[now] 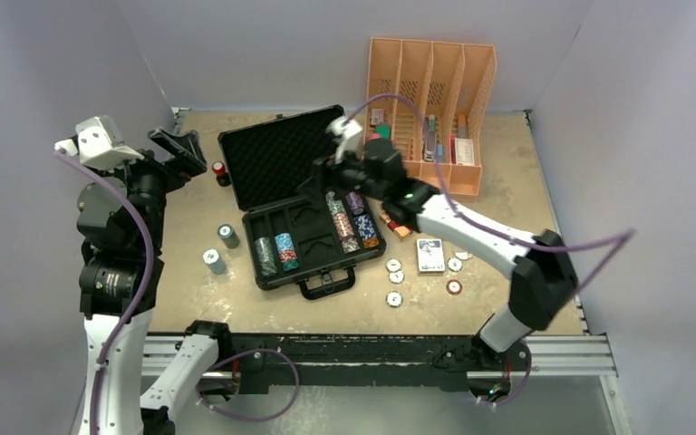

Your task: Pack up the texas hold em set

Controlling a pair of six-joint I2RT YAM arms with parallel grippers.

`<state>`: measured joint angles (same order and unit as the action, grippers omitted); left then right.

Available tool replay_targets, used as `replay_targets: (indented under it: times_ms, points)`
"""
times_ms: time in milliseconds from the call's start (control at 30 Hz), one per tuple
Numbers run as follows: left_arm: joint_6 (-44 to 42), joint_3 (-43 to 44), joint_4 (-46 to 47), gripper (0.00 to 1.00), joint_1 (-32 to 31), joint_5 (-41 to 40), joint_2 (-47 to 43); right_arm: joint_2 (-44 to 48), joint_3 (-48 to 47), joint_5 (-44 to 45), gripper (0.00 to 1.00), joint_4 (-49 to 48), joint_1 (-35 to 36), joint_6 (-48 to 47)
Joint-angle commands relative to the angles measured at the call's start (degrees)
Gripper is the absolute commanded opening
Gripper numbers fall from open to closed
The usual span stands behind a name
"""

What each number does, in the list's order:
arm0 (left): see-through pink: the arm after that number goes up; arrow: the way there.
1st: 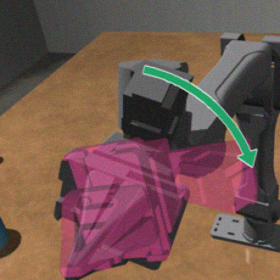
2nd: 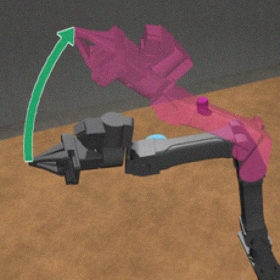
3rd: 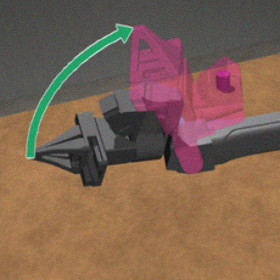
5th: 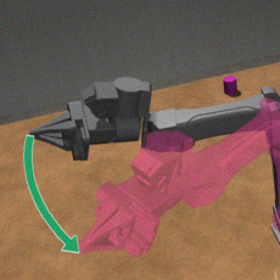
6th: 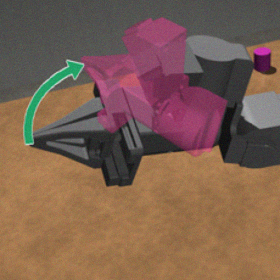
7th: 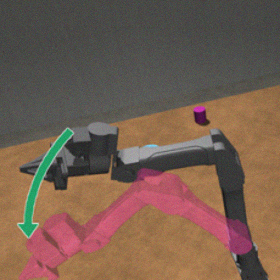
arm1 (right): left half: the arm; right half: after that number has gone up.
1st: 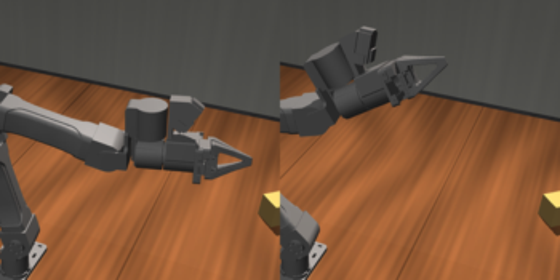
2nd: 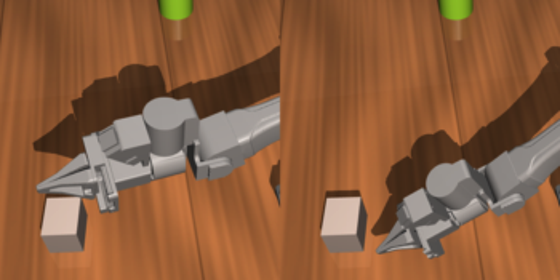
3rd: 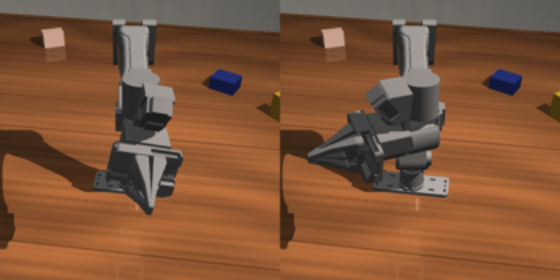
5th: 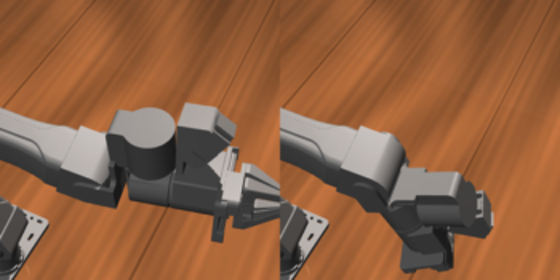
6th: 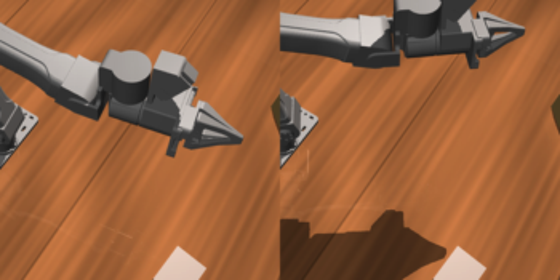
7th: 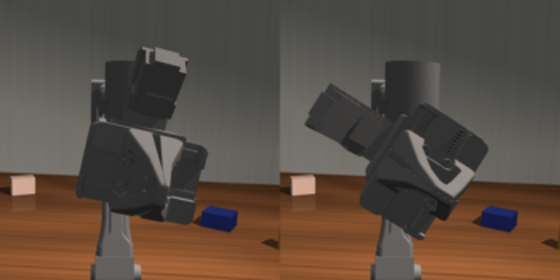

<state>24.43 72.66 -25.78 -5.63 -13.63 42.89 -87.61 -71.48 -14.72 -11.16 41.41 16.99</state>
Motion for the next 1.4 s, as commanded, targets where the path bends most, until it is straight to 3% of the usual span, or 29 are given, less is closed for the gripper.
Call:
replay_targets:
  times_ms: [0, 133, 467, 967, 1167, 1367]
  points:
    - [-0.7, 6.2, -3.2, 0.97, 0.4, -3.4, 0.5, -7.3, -8.5, 10.0, 0.75, -4.4, 10.5, -1.6]
    - [-0.6, 8.4, -4.2, 0.97, 0.4, -2.2, -0.1, -17.2, -16.5, 14.0, 0.71, -4.8, 17.9, -1.0]
    - [0.0, 7.0, -3.7, 0.96, 0.4, -2.7, -3.7, -42.1, -41.0, 19.0, 0.77, 3.1, 27.8, -3.4]
    - [-0.9, 5.1, -3.7, 0.96, 0.4, -0.4, -4.1, -52.1, -49.5, 19.5, 0.79, 5.9, 29.7, -1.9]
    - [-0.2, 6.3, -4.2, 0.96, 0.3, 1.3, -3.6, -59.0, -60.3, 23.5, 0.75, 12.3, 29.6, 1.9]
    - [0.8, 6.7, -4.8, 0.95, 0.4, 2.4, -2.9, -60.7, -62.1, 28.0, 0.76, 12.7, 29.7, 3.6]
